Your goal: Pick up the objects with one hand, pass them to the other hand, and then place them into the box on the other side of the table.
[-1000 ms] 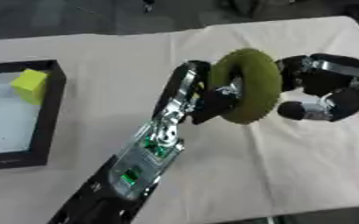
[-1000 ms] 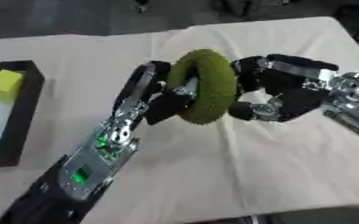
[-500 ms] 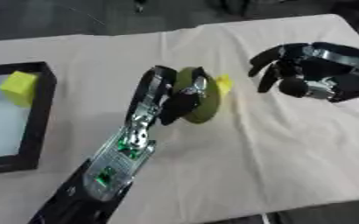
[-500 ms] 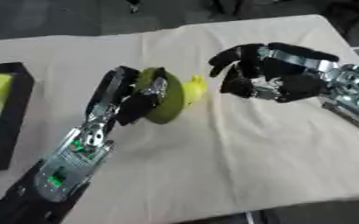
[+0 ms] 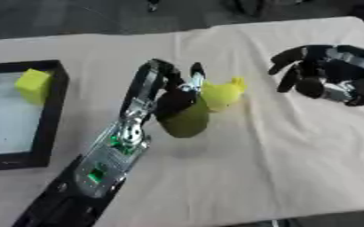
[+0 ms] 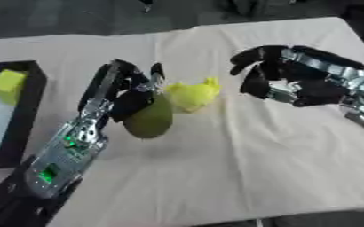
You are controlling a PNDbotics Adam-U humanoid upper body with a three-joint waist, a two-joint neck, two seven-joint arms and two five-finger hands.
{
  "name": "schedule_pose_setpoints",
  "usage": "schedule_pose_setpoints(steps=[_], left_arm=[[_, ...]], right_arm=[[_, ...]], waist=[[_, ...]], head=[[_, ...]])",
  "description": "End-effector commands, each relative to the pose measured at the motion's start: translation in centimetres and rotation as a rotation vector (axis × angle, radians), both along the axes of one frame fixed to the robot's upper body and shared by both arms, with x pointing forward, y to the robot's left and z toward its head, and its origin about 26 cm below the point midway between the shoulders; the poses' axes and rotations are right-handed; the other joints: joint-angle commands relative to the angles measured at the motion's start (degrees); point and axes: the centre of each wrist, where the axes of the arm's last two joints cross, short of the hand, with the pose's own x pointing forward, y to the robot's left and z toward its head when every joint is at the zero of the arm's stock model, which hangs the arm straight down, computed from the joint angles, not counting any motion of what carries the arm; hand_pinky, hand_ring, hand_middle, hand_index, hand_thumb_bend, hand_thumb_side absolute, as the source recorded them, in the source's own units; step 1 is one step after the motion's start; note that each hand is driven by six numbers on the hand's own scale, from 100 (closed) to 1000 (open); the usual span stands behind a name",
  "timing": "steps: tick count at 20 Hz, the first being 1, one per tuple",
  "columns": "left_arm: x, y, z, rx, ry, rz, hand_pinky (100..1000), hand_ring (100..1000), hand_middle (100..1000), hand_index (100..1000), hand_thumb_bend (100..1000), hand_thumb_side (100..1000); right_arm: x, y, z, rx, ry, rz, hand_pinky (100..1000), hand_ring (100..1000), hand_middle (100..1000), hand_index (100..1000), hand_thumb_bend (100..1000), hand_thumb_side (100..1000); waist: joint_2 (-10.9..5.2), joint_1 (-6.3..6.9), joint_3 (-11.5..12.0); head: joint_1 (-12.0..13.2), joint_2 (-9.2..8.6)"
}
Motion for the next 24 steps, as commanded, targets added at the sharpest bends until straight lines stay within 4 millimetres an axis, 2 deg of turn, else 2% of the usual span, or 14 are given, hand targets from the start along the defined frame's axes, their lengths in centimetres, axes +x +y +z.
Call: schedule_pose_setpoints(steps=[1,6,7,8,16,24], left_arm=[[0.1,1.5,2.6,-0.041,-0.054,0.019,436,518,159,126,100,398],[0.2,3.8,4.9,-0.054,-0.093,0.048,425,514,154,124,100,384],[0.2,4.3,5.3,-0.055,-0.096,0.053,424,515,153,124,100,385],[0.1,4.6,5.6,-0.057,-0.101,0.058,423,514,153,124,100,385],[-0.4,7.4,8.5,-0.086,-0.154,0.093,422,515,154,125,100,376],[0.3,10.6,9.9,-0.079,-0.194,0.196,415,514,151,122,100,354]], right_arm=[[-0.3,-0.2,1.1,-0.014,-0.047,-0.025,662,627,743,860,436,542],[-0.5,-0.3,-0.4,-0.003,-0.054,-0.065,660,624,740,859,433,543],[-0.6,-0.3,-0.7,-0.001,-0.054,-0.072,658,623,739,858,404,537],[-0.7,-0.2,-1.1,0.001,-0.054,-0.078,658,623,738,858,433,547],[-1.1,-0.1,-2.9,0.003,-0.054,-0.104,656,622,737,857,435,549],[-1.2,0.0,-3.5,0.027,-0.065,-0.113,655,619,736,856,435,547]], waist=[[0.24,0.12,0.02],[1.42,0.71,-0.09],[1.67,0.8,-0.13],[1.91,0.88,-0.17],[2.8,1.17,-0.39],[3.32,0.87,-0.5]], head=[[0.76,-1.22],[1.52,-2.16],[1.61,-2.21],[1.66,-2.25],[2.96,-2.64],[5.33,-3.23]])
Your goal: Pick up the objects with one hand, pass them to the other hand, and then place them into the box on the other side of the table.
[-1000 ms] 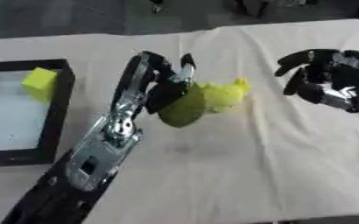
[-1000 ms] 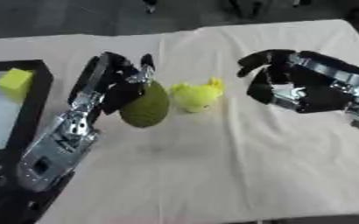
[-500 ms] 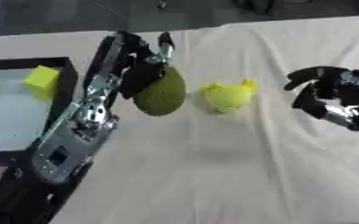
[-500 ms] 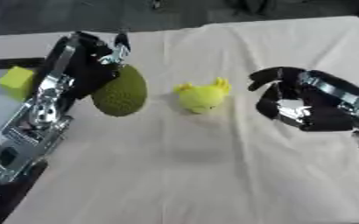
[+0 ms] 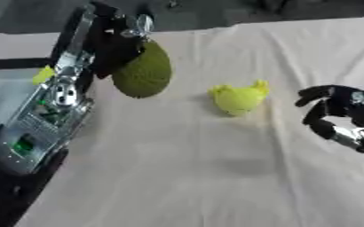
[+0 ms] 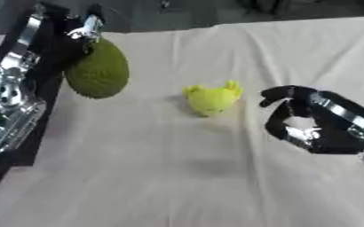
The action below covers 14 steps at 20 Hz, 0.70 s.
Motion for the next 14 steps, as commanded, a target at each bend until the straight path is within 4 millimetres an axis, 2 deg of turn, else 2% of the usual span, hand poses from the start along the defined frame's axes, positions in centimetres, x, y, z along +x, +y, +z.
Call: schedule_pose_setpoints(steps=[1,5,14], left_arm=[[0.1,1.9,1.7,-0.007,-0.056,0.056,415,513,150,120,100,347],[0.5,3.2,1.9,-0.004,-0.065,0.109,415,512,146,113,100,331],[2.8,8.5,1.4,0.029,-0.093,0.335,416,511,145,112,100,288]], right_arm=[[-0.2,0.1,0.5,-0.011,-0.023,0.002,655,619,735,856,435,547],[-0.2,0.2,0.1,-0.005,-0.024,-0.003,654,619,735,856,435,548],[-0.6,0.5,-1.3,0.0,-0.033,-0.021,655,618,734,855,436,545]], waist=[[-0.12,0.13,-0.16],[0.16,-0.02,-0.15],[1.18,-0.61,-0.28]], head=[[1.29,-1.21],[2.13,-1.65],[5.61,-3.03]])
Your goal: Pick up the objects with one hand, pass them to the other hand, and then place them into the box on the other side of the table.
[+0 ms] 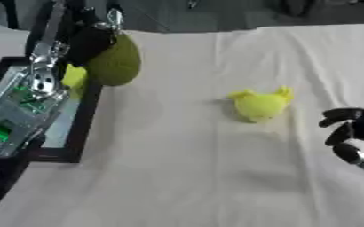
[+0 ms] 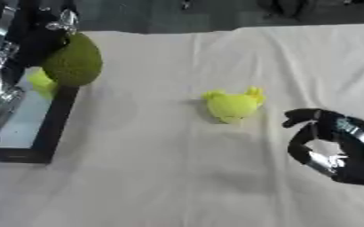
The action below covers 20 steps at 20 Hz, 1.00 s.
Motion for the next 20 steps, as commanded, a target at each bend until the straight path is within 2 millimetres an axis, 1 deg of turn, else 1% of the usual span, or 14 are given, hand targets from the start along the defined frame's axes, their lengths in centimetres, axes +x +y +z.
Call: schedule_pose_setpoints(steps=[1,5,11,16,19,20], left_arm=[[0.5,2.3,1.1,0.015,-0.053,0.085,417,511,145,112,100,286],[1.2,4.4,0.2,0.018,-0.043,0.17,417,511,145,112,100,275],[2.5,7.5,-1.5,0.011,-0.022,0.307,417,510,144,112,100,255],[3.4,9.2,-3.0,0.015,-0.006,0.389,419,512,145,113,100,243],[3.9,9.9,-3.8,0.027,0.015,0.423,433,519,157,123,100,255],[4.0,10.1,-4.1,0.032,0.025,0.432,466,546,194,152,100,249]], right_arm=[[-0.1,0.2,0.6,-0.01,-0.027,0.006,653,616,733,854,434,547],[-0.1,0.3,0.4,0.006,-0.021,0.012,653,615,732,854,433,537],[-0.2,0.4,0.0,0.015,-0.025,0.005,655,615,732,853,434,533],[-0.3,0.5,-0.3,0.017,-0.025,0.0,656,617,733,854,433,535],[-0.3,0.5,-0.6,0.017,-0.025,-0.002,657,617,733,855,429,537],[-0.4,0.6,-0.6,0.017,-0.025,-0.002,658,618,734,855,426,538]], waist=[[-0.06,-0.6,-0.07],[0.4,-0.68,-0.24],[0.72,-0.93,-0.52],[0.89,-1.2,-0.83],[1.0,-1.29,-0.9],[1.02,-1.31,-0.93]], head=[[1.17,-1.07],[1.97,-1.16],[2.51,-1.3],[3.03,-1.52],[3.05,-1.6],[3.04,-1.61]])
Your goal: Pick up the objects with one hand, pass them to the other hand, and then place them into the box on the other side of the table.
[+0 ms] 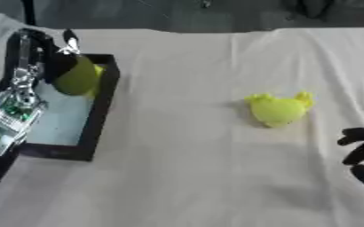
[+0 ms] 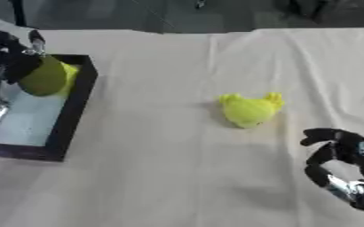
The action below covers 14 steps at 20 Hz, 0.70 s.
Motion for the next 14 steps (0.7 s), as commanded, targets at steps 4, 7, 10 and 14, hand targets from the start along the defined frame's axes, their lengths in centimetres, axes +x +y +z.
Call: schedule_pose_setpoints(steps=[4,7,10,14], left_arm=[[0.5,2.2,0.0,0.078,0.052,0.072,670,757,461,407,100,100],[0.6,2.5,-0.3,0.13,0.105,0.081,835,923,642,655,101,100],[0.7,2.8,-0.5,0.176,0.155,0.102,884,981,724,746,168,100],[0.7,2.9,-0.5,0.222,0.183,0.137,893,994,751,782,241,466]], right_arm=[[-0.2,0.2,0.3,-0.02,-0.017,0.004,658,615,734,855,426,537],[-0.3,0.2,0.1,-0.021,-0.014,0.003,660,614,734,856,425,538],[-0.3,0.1,0.0,-0.023,-0.013,0.002,661,615,734,856,424,537],[-0.4,0.1,-0.1,-0.024,-0.011,0.001,661,615,734,856,424,536]], waist=[[-0.06,-0.87,-0.29],[-0.1,-0.86,-0.38],[-0.19,-0.8,-0.47],[-0.32,-0.71,-0.57]], head=[[0.14,-0.79],[0.11,-0.78],[0.05,-0.81],[-0.07,-0.8]])
